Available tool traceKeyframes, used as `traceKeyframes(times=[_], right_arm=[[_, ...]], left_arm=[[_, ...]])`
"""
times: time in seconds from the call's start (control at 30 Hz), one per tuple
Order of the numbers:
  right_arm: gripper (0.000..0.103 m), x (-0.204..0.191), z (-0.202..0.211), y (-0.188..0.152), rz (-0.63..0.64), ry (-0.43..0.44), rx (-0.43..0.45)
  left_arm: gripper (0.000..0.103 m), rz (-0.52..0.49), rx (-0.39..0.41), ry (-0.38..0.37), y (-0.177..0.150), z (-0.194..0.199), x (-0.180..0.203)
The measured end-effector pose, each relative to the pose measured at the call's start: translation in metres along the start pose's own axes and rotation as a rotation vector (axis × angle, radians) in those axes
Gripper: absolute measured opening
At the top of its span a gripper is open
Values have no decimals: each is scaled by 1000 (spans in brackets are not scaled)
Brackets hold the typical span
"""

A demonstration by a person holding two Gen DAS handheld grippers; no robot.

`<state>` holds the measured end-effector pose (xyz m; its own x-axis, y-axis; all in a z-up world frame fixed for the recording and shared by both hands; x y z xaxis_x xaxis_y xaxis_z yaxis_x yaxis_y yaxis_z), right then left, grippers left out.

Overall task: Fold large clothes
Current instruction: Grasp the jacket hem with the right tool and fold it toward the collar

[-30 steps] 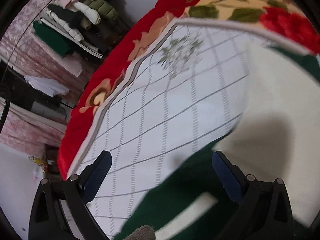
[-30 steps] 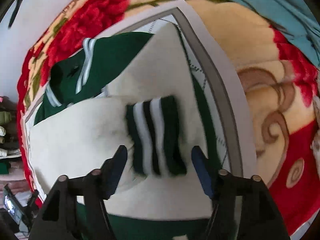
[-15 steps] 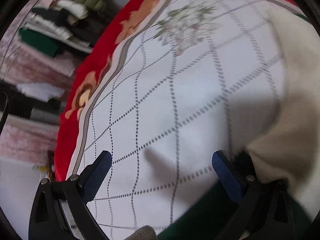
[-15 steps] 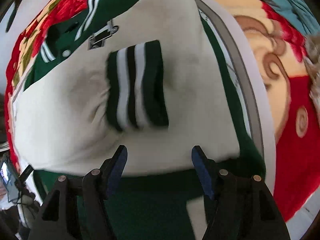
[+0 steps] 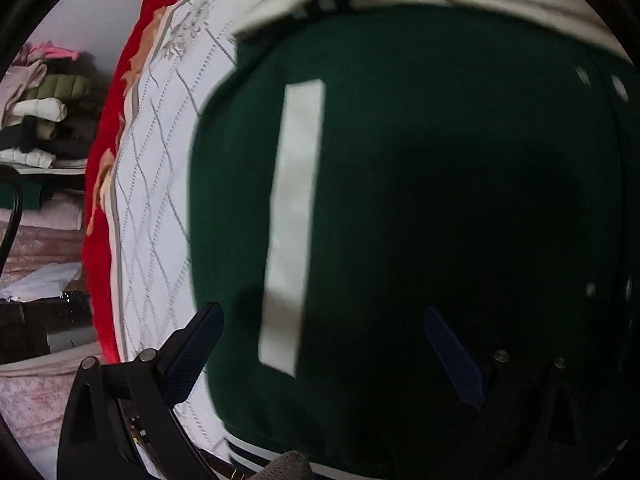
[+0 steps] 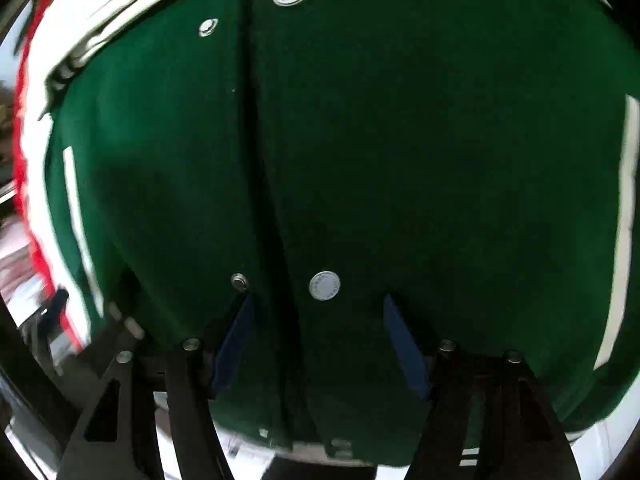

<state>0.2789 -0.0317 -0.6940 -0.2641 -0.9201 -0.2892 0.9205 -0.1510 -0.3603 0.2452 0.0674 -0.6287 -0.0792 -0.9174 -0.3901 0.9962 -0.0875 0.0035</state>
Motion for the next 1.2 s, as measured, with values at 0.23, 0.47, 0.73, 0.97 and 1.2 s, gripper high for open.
traceKeyframes(times=[0.23, 0.47, 0.73, 0.97, 1.2], right_arm=[[15, 8, 28, -25, -141, 151, 43], [26, 22, 20, -16, -121, 232, -25], [82, 107, 131, -32, -38, 229, 112], [103, 247, 196, -5, -10, 91, 178], [103, 354, 216, 18, 72, 54, 169]], left_arm=[[103, 69, -4, -67, -5, -5, -11], [103, 74, 8, -60, -5, 5, -14], [103, 117, 144, 3, 3, 79, 1], [103, 107, 198, 98, -8, 144, 98], [103, 28, 157, 187, -54, 200, 220]])
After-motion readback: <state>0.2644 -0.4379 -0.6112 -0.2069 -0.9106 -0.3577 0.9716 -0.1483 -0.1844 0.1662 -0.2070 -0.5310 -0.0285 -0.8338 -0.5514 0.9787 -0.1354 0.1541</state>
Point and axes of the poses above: each gripper's, at about its wrist camera, not at the fingertips, and z roughly against the way its jaws point, x to its right, y to its top, the point moved 3 cm from there along -z, roughly the way its jaws point, and after that the axes turned 1 degree about z, right-handed, at the moved point
